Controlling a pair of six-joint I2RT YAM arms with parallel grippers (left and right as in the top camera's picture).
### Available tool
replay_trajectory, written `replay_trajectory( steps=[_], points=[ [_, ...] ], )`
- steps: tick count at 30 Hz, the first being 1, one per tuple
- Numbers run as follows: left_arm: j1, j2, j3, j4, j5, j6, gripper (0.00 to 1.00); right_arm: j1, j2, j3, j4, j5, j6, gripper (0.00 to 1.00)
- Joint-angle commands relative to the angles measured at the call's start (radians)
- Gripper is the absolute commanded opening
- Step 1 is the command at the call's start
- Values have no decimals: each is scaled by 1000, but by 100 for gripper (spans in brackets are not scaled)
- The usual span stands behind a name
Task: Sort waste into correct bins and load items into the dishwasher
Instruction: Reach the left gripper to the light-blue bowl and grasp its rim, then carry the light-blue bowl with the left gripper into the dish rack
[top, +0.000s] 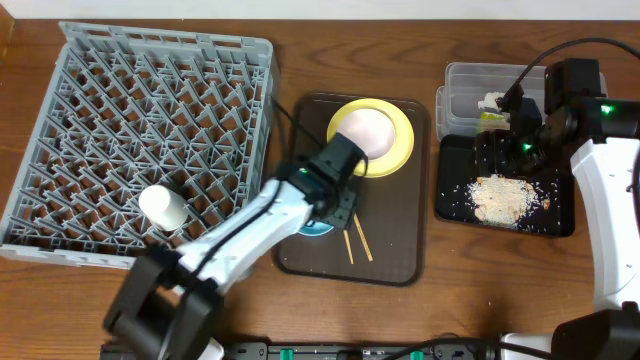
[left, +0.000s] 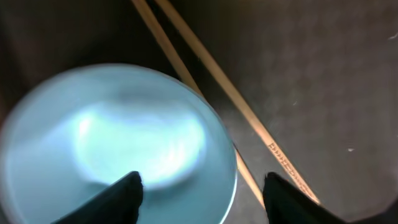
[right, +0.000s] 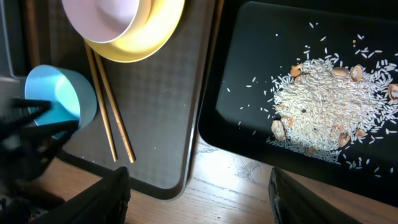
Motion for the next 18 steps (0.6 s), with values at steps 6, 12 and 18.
replay_trajectory(
  steps=[6,12,18],
  points=[
    [-52,103,16,13,-24,2,45,-6,-18,8,1,0,-8,69],
    [-58,124,16,24,-24,2,15,-6,-18,8,0,0,-8,69],
    [-58,121,17,23,-24,2,8,-6,-18,8,-3,-1,-8,69]
  ],
)
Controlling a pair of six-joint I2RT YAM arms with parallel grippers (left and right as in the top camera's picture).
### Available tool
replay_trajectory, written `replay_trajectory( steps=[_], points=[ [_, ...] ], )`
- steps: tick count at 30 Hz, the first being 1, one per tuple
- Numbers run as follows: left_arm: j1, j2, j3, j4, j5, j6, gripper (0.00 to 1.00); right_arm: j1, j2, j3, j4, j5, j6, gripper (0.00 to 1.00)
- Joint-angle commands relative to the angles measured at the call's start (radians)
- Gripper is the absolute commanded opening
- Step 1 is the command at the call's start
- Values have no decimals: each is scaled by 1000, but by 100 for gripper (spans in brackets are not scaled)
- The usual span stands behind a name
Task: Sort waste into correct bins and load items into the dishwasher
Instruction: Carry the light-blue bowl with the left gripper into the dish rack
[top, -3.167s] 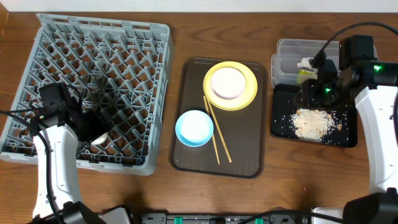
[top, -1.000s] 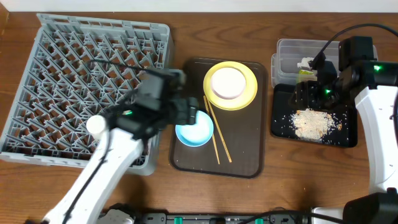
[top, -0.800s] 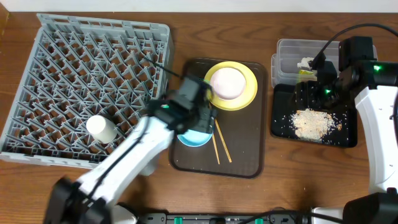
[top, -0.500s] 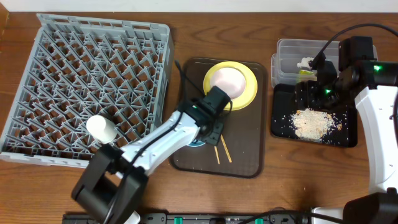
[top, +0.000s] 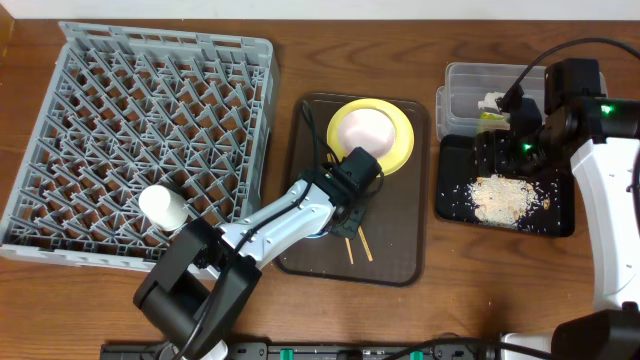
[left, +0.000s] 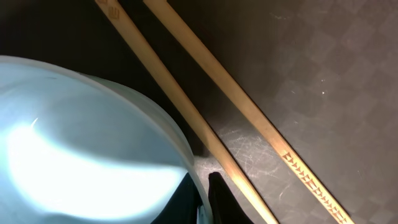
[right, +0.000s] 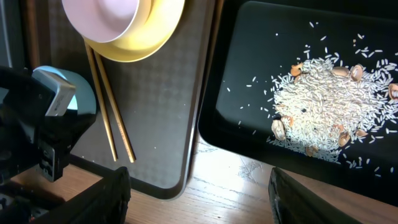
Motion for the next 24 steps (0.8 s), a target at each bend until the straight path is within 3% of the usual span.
replay_trajectory(
  steps=[1,11,24],
  points=[
    [-1,3,16,-3,6,-2,8,-6,-18,8,-2,0,-8,69],
    [16,-149,159,-127,-3,-2,8,-6,-18,8,-5,-1,-8,68],
    [167,-343,165,-140,-8,39,7,-6,-18,8,-5,0,-8,68]
  ],
)
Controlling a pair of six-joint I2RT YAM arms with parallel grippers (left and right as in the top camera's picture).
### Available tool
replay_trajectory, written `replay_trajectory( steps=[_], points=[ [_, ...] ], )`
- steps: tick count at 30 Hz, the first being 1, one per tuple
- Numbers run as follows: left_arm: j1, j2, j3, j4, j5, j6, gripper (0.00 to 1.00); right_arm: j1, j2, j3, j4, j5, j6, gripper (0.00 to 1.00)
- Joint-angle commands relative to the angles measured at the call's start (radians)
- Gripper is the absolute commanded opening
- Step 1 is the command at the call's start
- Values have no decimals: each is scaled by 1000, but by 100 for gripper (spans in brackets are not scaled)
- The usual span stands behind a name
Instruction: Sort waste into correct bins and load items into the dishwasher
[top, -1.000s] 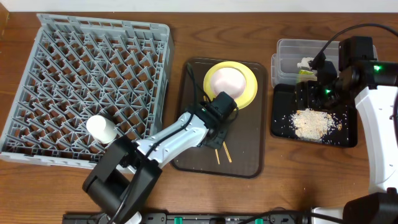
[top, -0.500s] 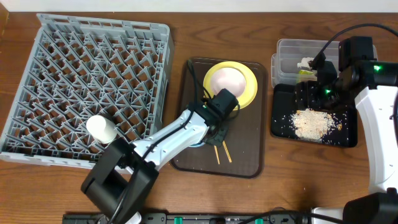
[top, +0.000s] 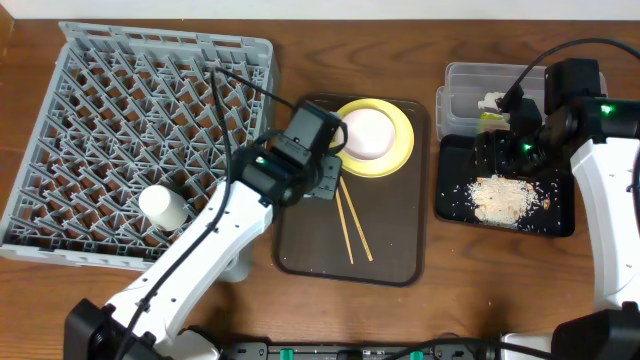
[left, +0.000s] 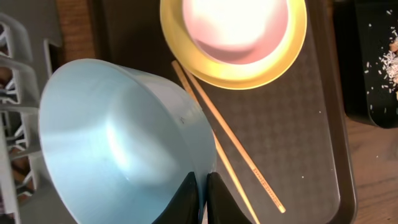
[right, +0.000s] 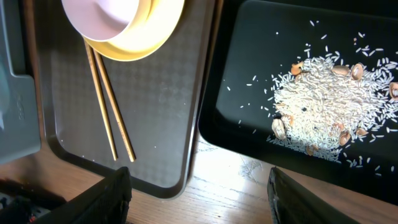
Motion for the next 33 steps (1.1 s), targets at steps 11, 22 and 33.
replay_trajectory(
  steps=[11,22,33],
  points=[
    [260,-175,15,20,108,29,7,-6,-18,8,-5,0,-8,68],
    [716,-119,14,42,741,106,7,-6,-18,8,-6,0,-9,68],
    [968,151,14,53,1187,119,8,-6,-18,8,-6,0,-9,68]
  ],
)
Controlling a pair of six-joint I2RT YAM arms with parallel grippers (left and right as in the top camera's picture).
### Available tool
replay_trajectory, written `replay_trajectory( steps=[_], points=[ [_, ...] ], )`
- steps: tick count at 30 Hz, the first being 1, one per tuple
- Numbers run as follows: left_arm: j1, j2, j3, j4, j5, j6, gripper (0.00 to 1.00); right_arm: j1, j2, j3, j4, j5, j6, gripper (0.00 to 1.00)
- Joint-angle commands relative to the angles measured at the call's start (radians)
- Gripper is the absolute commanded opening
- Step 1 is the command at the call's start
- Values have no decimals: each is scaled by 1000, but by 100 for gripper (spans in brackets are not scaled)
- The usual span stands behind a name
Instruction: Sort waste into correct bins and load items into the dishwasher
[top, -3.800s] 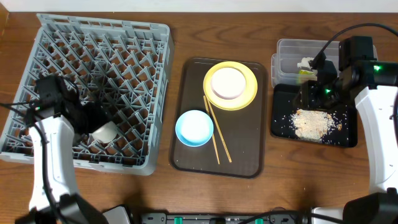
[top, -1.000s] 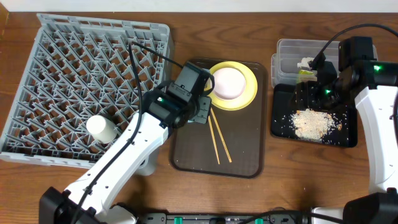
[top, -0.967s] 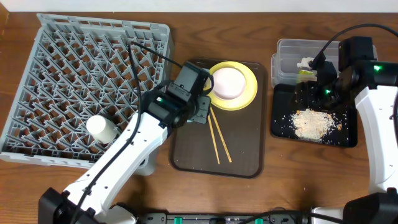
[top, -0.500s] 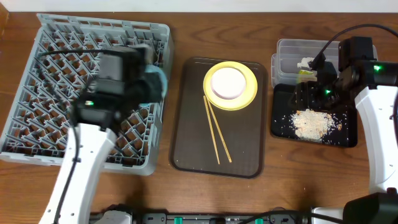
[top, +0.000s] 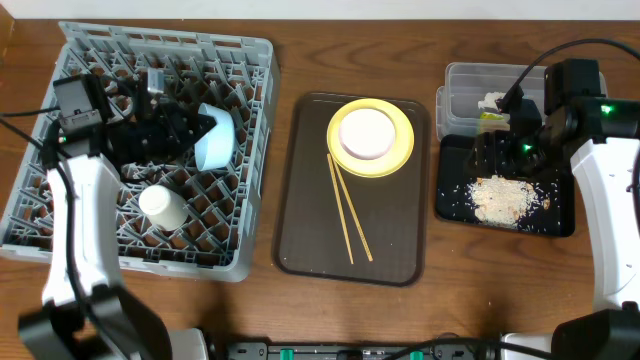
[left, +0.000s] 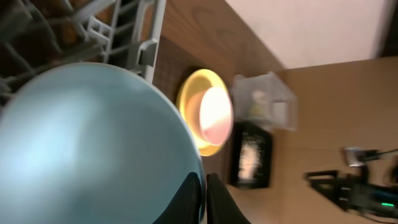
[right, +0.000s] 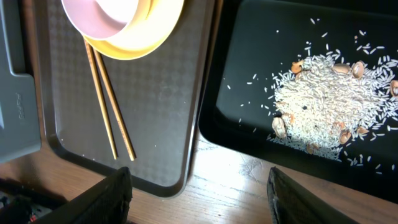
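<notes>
A light blue cup (top: 216, 138) lies tipped on its side over the right part of the grey dish rack (top: 120, 260). My left gripper (top: 203, 127) is shut on its rim. In the left wrist view the cup (left: 93, 143) fills most of the frame, and the two fingers of the gripper (left: 204, 196) pinch its wall. Whether the cup touches the rack cannot be told. A white cup (top: 162, 206) stands in the rack. My right gripper (right: 199, 199) is open and holds nothing, above the black tray (top: 455, 205).
On the brown serving tray (top: 390, 235) lie two chopsticks (top: 346, 208) and a yellow plate (top: 402, 150) holding a pink bowl (top: 368, 132). The black tray holds rice and shells (right: 323, 99). A clear container (top: 470, 85) stands behind it at the back right.
My left gripper was holding the blue cup over the serving tray's left edge. Now it holds the cup over the dish rack, tipped on its side. The right arm has not moved.
My left gripper stood open around the blue cup on the serving tray beside the chopsticks. Then it was shut on the cup's rim. Then the cup was up off the tray near the rack, and now it is over the rack.
</notes>
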Motion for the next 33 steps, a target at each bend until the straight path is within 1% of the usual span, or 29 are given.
replay_trajectory(
  steps=[1,6,10,17,22,24,29,33],
  points=[
    [53,84,14,9,212,24,8,-6,-18,8,-2,0,-9,68],
    [116,188,14,11,271,24,8,-6,-18,8,-3,0,-9,68],
    [142,236,14,12,359,24,8,-6,-18,8,-4,0,-9,68],
    [143,219,14,32,364,24,8,-6,-18,8,-5,0,-9,68],
    [143,147,14,69,349,24,9,-6,-18,8,-7,0,-9,69],
    [142,103,14,76,314,23,9,-6,-18,8,-7,0,-9,69],
    [117,-34,14,60,116,23,8,-6,-18,8,-7,0,-9,69],
    [56,-136,14,49,-35,8,8,-6,-18,8,-8,0,-9,69]
  ],
)
